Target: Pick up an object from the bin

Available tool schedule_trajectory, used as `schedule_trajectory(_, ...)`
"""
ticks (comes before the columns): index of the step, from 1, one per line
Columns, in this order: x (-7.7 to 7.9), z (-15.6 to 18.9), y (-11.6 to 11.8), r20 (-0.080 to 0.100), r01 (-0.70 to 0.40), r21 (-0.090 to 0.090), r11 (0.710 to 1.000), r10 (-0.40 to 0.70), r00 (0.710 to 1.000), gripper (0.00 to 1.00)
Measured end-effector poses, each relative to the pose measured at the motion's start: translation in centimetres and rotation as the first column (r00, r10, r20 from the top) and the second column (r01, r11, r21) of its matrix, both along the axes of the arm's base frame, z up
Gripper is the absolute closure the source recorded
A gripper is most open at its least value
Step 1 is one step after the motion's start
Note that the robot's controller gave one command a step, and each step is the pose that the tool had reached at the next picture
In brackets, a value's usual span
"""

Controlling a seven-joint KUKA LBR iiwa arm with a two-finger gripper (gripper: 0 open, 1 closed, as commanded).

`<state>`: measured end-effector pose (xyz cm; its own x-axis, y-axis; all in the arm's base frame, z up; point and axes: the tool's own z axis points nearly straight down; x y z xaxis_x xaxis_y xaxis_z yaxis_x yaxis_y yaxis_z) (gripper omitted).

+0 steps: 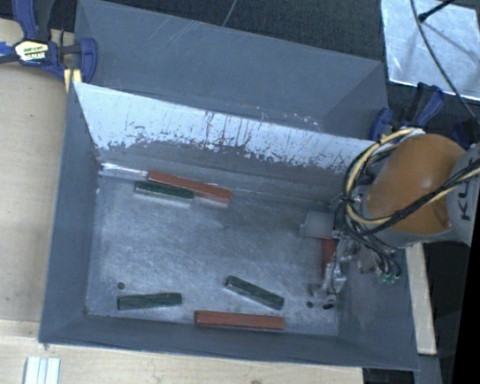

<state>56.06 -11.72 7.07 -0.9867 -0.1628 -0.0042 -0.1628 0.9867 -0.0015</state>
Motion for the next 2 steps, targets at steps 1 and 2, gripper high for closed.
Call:
schedule_trajectory(1,-3.3,-0.1,1.3,-0.006,-0.055,0.002,0.998,0.055,0.998,0.0)
schedule_trajectory(2,-5.4,0.4,6.5,-0.002,-0.075,0.0,0.997,0.075,0.997,0.0)
